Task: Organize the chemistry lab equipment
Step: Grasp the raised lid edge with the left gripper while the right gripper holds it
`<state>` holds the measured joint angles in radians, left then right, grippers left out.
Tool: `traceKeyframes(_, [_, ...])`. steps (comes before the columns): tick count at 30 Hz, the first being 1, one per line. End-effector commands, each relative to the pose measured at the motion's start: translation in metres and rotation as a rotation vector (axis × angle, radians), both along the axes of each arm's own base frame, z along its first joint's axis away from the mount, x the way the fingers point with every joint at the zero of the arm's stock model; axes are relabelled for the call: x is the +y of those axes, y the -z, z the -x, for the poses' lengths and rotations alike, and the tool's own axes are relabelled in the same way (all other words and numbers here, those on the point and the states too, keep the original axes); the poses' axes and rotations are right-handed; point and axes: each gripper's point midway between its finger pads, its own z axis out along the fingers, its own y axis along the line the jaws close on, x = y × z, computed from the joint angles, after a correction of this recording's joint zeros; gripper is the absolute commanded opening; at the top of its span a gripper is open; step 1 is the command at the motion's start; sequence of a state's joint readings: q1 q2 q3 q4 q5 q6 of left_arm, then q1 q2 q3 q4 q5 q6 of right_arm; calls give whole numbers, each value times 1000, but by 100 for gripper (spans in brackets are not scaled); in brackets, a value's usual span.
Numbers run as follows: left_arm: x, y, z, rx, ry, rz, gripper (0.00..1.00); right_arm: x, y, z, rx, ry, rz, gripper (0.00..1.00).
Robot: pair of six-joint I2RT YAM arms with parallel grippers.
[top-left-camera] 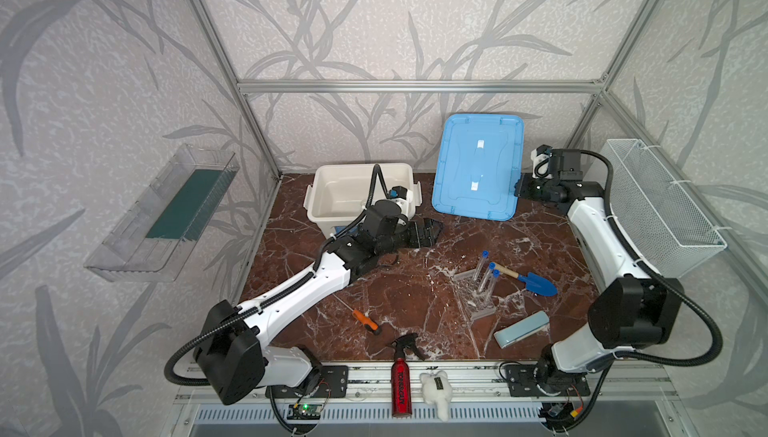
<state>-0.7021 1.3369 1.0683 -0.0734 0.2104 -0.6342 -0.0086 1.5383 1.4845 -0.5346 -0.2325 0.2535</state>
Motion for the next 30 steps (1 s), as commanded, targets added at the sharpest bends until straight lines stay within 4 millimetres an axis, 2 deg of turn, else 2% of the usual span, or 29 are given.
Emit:
traceKeyframes(1, [9, -39, -1, -122, 7, 3, 99, 14, -44, 17, -116, -43, -77, 0])
traceKeyframes(8, [23, -66, -14, -221, 13, 34, 99, 44, -77, 65, -192, -151, -255, 0])
traceKeyframes(12, [18, -86, -10, -286, 78, 87, 99, 58, -76, 88, -202, -188, -284, 0])
traceKeyframes(15, [17, -88, -8, -283, 105, 103, 94, 68, -73, 99, -208, -207, -293, 0])
traceKeyframes(18, [23, -84, -10, -247, 102, 141, 77, 73, -66, 104, -201, -209, -291, 0])
traceKeyframes(22, [31, -93, -6, -243, 97, 215, 57, 78, -51, 105, -178, -208, -270, 0])
traceKeyframes(24, [30, -96, -3, -237, 113, 225, 42, 82, -45, 104, -170, -209, -253, 0])
traceKeyframes(26, [29, -97, -2, -216, 120, 225, 21, 88, -39, 102, -163, -210, -231, 0])
traceKeyframes(30, [33, -95, 0, -203, 106, 189, 14, 102, -33, 98, -152, -231, -219, 0])
